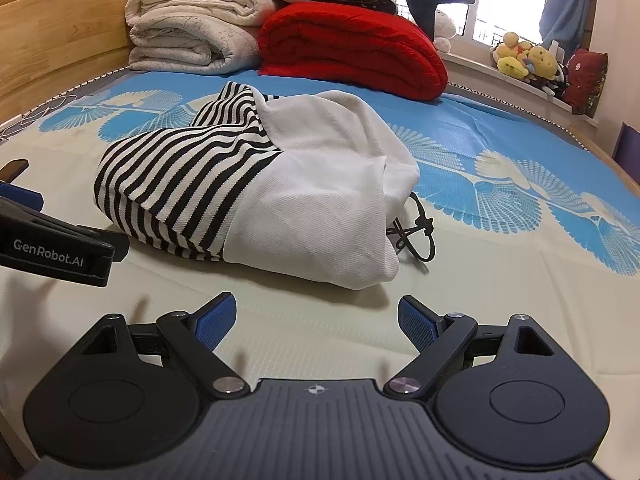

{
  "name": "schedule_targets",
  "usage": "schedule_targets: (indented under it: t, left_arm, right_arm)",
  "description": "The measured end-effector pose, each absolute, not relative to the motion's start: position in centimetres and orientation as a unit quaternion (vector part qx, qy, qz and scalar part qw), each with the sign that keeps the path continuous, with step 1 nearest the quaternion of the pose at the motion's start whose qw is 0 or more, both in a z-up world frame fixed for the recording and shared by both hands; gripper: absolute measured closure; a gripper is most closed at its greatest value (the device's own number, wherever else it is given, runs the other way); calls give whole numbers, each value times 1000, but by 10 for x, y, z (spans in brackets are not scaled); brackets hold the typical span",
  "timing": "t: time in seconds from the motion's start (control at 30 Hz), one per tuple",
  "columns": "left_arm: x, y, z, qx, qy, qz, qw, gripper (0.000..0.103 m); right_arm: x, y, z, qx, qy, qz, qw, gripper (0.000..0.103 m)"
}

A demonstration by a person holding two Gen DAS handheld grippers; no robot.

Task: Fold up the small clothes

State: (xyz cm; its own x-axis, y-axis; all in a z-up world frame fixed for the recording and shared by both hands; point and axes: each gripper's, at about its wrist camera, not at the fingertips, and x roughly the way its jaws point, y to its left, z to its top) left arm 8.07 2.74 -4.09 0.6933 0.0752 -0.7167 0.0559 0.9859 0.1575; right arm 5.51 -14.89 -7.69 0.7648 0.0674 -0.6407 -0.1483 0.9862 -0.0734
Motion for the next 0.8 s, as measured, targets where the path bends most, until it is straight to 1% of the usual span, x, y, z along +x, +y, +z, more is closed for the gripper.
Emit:
schedule_targets:
  t: [0.8]
  left_arm:
    - [81, 26, -44, 83, 396, 2, 915, 1]
  right_arm:
    - [55, -148, -77, -56, 343, 60, 936, 14]
